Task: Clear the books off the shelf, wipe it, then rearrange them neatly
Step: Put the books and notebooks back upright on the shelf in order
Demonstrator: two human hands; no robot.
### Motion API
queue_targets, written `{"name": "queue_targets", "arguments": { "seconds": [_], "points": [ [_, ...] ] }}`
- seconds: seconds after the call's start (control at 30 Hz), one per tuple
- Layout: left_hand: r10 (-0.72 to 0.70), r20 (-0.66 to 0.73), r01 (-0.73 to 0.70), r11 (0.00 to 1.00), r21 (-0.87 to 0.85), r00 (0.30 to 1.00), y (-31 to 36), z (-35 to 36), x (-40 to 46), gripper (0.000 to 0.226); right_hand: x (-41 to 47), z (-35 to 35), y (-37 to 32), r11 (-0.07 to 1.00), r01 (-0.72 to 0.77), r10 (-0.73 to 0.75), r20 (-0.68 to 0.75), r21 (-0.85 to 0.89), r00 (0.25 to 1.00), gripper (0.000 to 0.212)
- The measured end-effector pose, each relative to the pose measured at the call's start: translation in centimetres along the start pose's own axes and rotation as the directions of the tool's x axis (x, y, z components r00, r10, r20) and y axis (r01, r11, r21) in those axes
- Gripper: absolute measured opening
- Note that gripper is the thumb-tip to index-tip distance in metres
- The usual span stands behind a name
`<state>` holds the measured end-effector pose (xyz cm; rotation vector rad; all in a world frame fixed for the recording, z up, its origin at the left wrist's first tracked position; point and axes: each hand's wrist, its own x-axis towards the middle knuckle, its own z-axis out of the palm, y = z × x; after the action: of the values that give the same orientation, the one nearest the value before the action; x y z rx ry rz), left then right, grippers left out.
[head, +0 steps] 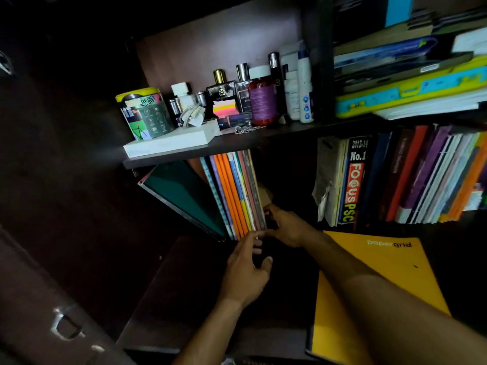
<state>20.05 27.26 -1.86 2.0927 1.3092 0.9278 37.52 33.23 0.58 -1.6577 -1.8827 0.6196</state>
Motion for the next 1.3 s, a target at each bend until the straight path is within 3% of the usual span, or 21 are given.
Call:
{"name": "queue_targets", "arguments": {
  "seconds": [0.23,0.37,0.47,0.53,0.63,0.7,0.77,0.8,0.87,0.93,1.0,1.03,1.1,1.2,1.3],
  "points": [
    [0.056,0.041,-0.062,0.987,0.148,0.998,0.6,0.1,-0.1,0.035,-5.8,-1.7,-2.8,0.987,-0.081,0.077,-0.038,-0.138,0.996,0.06],
    [0.111,0.129,-0.146,0.943,0.3,0.985,1.6,0.1,-0.8,0.052,-14.5,-6.2,-2.4,0.854,-0.288,0.203,-0.231,-0.434,0.952,0.054],
    [0.131,0.246,-0.207,0.926,0.315,0.96,2.9,-0.3,-1.7,0.056,-21.6,-8.1,-0.7,0.757,-0.427,0.378,-0.201,-0.495,0.903,0.065],
    [0.105,0.318,-0.2,0.938,0.284,0.942,4.9,0.4,-2.8,0.052,-24.4,-7.0,0.2,0.748,-0.434,0.394,-0.191,-0.501,0.899,0.065],
    [-0.024,0.33,-0.07,0.96,0.271,0.944,8.2,2.5,-4.5,0.063,-25.6,-3.3,0.0,0.757,-0.405,0.304,-0.272,-0.513,0.913,0.056],
    [-0.212,0.243,0.145,0.953,0.266,0.946,9.4,3.2,-5.0,0.077,-25.6,-2.0,-0.7,0.772,-0.394,0.264,-0.313,-0.498,0.912,0.054],
    [-0.403,0.215,0.408,0.913,0.025,0.89,9.7,2.3,-5.1,0.081,-25.2,-1.0,-1.1,0.797,-0.352,0.215,-0.314,-0.491,0.925,0.054],
    [-0.436,0.254,0.474,0.873,-0.113,0.863,9.4,1.6,-5.2,0.07,-24.8,-0.6,-1.2,0.809,-0.327,0.191,-0.308,-0.488,0.932,0.054],
    [-0.375,0.284,0.449,0.852,-0.27,0.882,8.7,-0.6,-6.3,0.032,-23.9,0.3,-2.1,0.854,-0.244,0.127,-0.271,-0.46,0.954,0.054],
    [-0.315,0.18,0.361,0.848,-0.389,0.932,7.3,-3.0,-7.6,0.013,-22.6,1.2,-3.4,0.934,-0.129,0.059,-0.212,-0.332,0.975,0.055],
    [-0.315,-0.072,0.25,0.854,-0.456,0.946,5.8,-5.9,-8.7,0.01,-21.1,2.2,-4.9,0.972,-0.029,-0.015,-0.186,-0.231,0.982,0.057],
    [-0.31,-0.222,0.177,0.865,-0.469,0.924,4.8,-7.0,-9.1,0.01,-20.4,2.7,-5.7,0.977,0.006,-0.047,-0.189,-0.213,0.981,0.057],
    [-0.328,-0.451,0.104,0.886,-0.453,0.83,3.7,-9.2,-10.2,0.034,-18.9,4.3,-7.7,0.981,0.084,-0.117,-0.185,-0.173,0.976,0.056],
    [-0.374,-0.587,0.118,0.896,-0.427,0.718,3.5,-11.3,-10.8,0.065,-16.8,6.8,-10.7,0.971,0.234,-0.239,-0.093,-0.057,0.967,0.056],
    [-0.378,-0.603,0.105,0.893,-0.438,0.702,2.0,-11.7,-9.4,0.069,-14.9,8.7,-12.7,0.96,0.275,-0.275,-0.001,0.048,0.961,0.077]
  ]
}}
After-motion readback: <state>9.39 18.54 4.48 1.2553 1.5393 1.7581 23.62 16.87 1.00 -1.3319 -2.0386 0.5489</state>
